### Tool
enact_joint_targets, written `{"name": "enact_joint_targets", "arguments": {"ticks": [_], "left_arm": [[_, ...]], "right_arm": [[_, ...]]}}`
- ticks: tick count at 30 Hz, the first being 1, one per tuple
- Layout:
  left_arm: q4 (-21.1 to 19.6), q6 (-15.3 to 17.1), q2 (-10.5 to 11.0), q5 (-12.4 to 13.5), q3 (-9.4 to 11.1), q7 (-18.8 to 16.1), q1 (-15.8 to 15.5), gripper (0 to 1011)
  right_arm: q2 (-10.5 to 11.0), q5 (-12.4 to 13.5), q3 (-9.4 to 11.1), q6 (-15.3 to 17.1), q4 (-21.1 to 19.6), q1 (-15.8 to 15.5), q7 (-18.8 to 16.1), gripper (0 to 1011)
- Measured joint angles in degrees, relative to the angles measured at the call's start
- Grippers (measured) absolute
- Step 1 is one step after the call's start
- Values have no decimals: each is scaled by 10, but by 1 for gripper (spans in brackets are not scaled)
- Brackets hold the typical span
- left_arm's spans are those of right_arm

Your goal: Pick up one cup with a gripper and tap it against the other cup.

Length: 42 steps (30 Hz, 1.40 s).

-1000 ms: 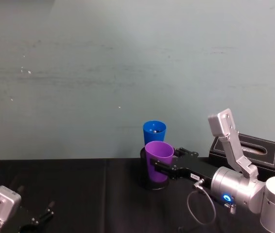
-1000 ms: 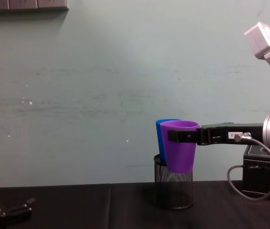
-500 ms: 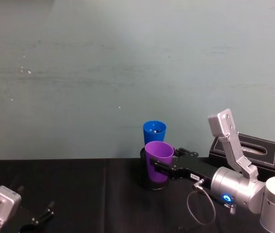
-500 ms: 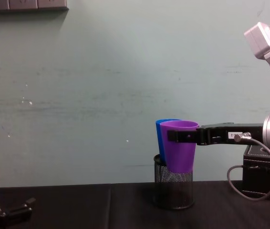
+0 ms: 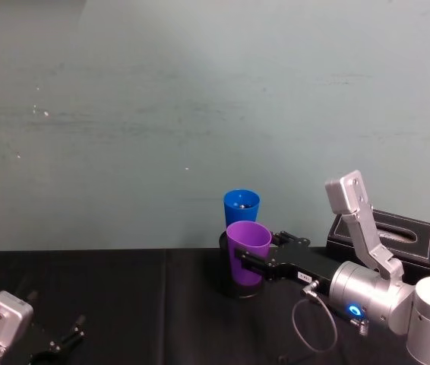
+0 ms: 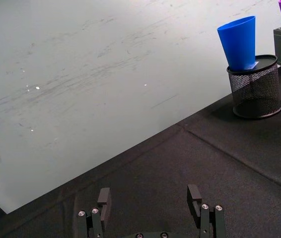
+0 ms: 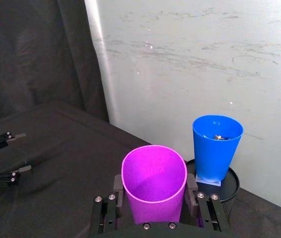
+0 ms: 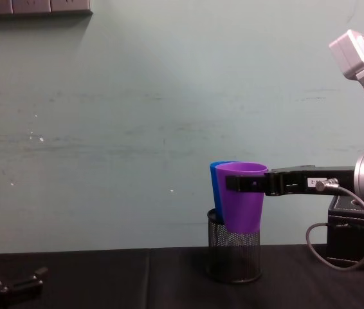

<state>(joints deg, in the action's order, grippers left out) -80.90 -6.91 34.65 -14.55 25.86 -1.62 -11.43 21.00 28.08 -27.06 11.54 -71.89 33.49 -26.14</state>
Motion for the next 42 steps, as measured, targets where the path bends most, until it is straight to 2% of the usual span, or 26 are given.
{"name": "enact_joint_targets", "arguments": {"ticks": [32,42], "left_arm": [[0,0,0,0,0,0,0,1005],[0,0,0,0,0,0,0,1004]], "right_arm": [[-1,0,0,0,1,0,0,723],[-27,5,7,-7,55,21,0,724]]}}
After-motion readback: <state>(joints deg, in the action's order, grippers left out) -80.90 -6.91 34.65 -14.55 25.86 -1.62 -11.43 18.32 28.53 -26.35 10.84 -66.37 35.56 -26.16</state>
